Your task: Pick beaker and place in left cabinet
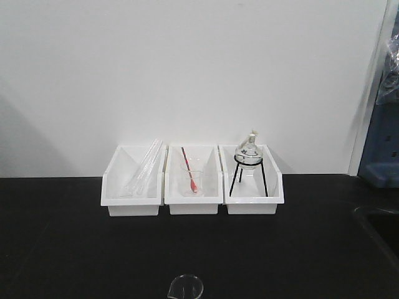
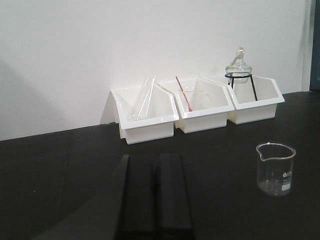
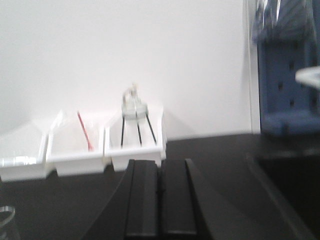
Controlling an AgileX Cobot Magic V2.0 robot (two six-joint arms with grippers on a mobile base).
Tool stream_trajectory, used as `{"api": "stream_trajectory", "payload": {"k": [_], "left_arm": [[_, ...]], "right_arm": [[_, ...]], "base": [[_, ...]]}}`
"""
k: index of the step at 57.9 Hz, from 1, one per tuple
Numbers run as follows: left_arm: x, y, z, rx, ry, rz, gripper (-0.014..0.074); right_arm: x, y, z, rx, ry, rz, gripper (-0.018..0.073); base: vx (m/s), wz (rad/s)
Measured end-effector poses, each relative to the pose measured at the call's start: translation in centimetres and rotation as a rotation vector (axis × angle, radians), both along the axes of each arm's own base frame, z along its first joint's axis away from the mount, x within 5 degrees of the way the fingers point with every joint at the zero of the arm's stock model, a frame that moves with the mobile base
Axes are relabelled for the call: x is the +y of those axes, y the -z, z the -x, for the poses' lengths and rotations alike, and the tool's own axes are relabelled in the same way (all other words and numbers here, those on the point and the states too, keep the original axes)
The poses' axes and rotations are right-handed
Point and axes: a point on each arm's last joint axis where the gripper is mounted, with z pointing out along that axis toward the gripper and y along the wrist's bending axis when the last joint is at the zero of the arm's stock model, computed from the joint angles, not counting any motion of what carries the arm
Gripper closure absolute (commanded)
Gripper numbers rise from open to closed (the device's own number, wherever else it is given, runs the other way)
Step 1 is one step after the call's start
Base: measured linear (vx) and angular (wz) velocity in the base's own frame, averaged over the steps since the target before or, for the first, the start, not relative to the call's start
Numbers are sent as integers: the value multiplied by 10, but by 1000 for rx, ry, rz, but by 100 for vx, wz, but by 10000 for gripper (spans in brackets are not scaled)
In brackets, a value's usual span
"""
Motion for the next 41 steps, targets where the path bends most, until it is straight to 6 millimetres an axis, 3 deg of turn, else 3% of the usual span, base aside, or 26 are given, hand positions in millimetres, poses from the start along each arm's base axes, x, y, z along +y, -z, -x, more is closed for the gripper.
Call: {"api": "stream_trajectory", "payload": {"k": [4, 12, 22, 29, 34, 41], "left_arm": [[0, 0, 0, 0, 0, 0, 596], [0, 0, 0, 0, 0, 0, 596], [0, 0, 0, 0, 0, 0, 596], [0, 0, 0, 0, 0, 0, 596], [0, 0, 0, 0, 0, 0, 596], [0, 0, 0, 0, 0, 0, 596]], "right_arm": [[0, -16, 2, -38, 1, 7, 565], [0, -68, -6, -81, 17, 100, 565], [3, -119, -50, -20, 22, 172, 565], [5, -127, -86, 55, 15, 181, 565], [6, -120, -110, 122, 9, 185, 564], [7, -109, -127, 172, 4, 188, 558]], "base": [[0, 0], [0, 0], [0, 0], [0, 0], [0, 0], [0, 0]]}}
